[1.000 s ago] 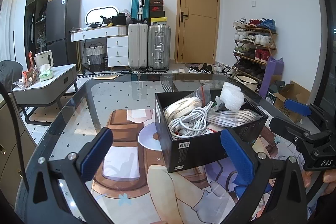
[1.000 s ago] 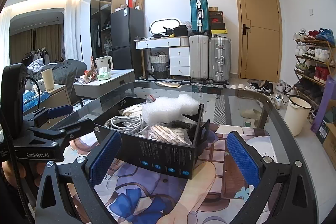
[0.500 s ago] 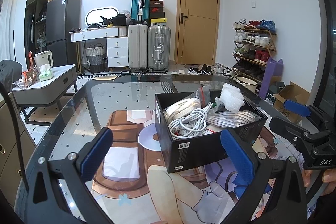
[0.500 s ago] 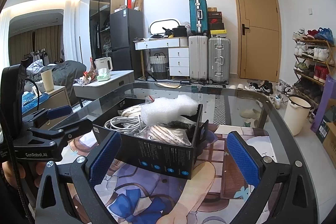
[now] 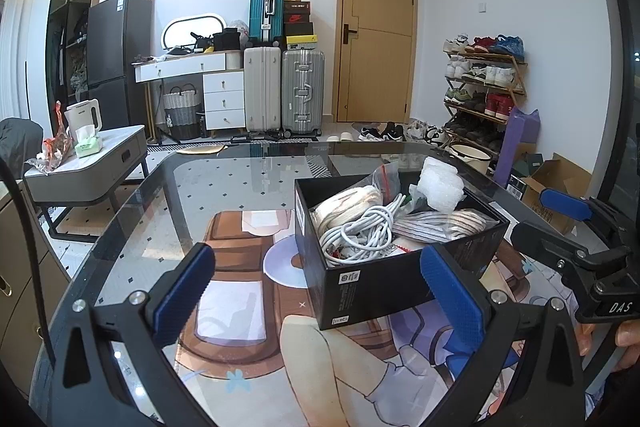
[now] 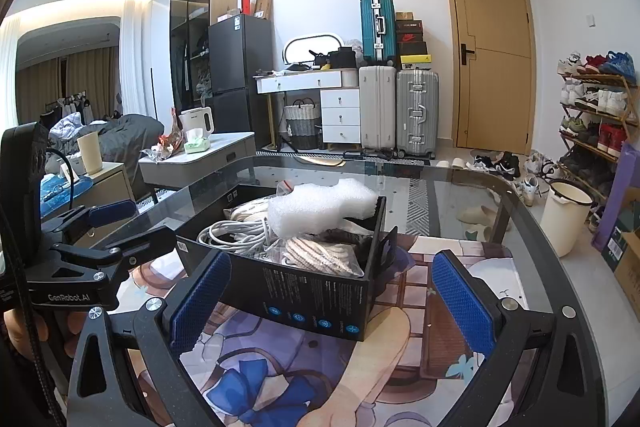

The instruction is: Organize soft objects

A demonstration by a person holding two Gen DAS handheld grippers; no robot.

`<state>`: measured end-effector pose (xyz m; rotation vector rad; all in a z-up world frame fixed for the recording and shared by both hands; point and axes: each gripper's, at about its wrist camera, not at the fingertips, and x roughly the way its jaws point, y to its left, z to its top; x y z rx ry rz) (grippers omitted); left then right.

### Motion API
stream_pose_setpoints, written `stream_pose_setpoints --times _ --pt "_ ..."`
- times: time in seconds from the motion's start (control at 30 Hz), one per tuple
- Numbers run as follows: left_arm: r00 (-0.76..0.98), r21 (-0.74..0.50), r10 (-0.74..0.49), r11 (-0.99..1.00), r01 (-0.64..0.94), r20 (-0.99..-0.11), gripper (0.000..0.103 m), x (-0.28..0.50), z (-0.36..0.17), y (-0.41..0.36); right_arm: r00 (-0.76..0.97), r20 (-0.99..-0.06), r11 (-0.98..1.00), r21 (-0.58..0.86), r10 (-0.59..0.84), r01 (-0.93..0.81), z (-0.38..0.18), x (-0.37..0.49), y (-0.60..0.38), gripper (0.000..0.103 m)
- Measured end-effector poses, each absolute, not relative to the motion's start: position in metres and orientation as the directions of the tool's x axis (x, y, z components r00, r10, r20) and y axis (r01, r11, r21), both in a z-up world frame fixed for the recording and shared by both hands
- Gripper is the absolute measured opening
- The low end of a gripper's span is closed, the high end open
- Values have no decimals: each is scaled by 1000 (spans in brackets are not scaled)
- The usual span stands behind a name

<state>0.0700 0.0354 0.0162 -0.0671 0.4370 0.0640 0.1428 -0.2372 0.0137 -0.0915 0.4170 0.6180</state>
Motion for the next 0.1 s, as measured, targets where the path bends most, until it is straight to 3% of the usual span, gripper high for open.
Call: stream_pose_setpoints --times 0.1 --pt "908 -49 54 995 -81 -415 103 68 17 36 735 -407 814 40 543 -579 14 143 -237 102"
